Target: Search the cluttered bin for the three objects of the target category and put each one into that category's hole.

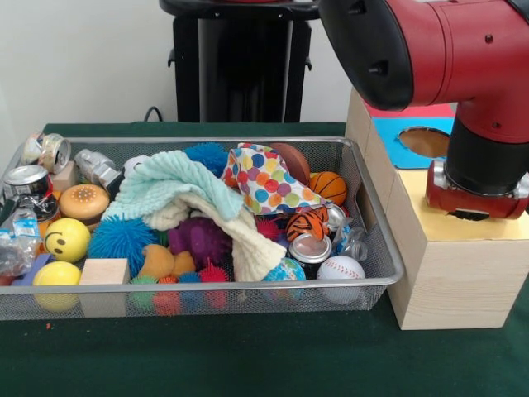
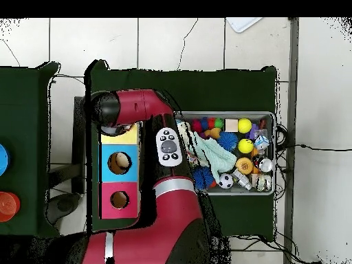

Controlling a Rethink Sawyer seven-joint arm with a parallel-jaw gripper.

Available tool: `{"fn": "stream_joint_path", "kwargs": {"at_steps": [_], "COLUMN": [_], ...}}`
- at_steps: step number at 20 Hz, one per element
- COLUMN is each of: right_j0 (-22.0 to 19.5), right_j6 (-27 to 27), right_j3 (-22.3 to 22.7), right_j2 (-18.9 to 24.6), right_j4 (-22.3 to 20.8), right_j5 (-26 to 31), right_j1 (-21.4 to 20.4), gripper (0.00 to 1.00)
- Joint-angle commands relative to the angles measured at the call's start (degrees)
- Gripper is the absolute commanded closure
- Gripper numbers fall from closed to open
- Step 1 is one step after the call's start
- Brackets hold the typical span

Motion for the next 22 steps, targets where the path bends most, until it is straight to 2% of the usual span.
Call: {"fn": "stream_joint_path", "kwargs": {"at_steps": [1,2,5,8,9,17,20,22], "right_j0": [0.02,0.07,0.55,0.89,0.80,0.87,0.44,-0.13], "right_j6": [-1.47,-1.53,-1.00,-0.96,-1.36,-2.37,-4.04,-6.02], "right_j3": [6.10,7.33,5.41,4.62,1.72,-3.65,-5.59,-5.32], "right_j2": [2.18,2.08,1.54,1.44,1.63,1.12,1.10,0.77], "right_j4": [0.04,0.48,0.70,0.52,0.19,-2.14,-3.16,-4.18], "right_j5": [6.56,8.34,12.93,14.71,16.17,17.88,18.37,18.13], "right_j1": [-1.72,-3.84,-5.27,-6.23,-5.06,-5.83,-6.22,-7.04], "gripper": [1.00,1.00,1.00,1.00,1.00,1.00,1.00,1.00]}}
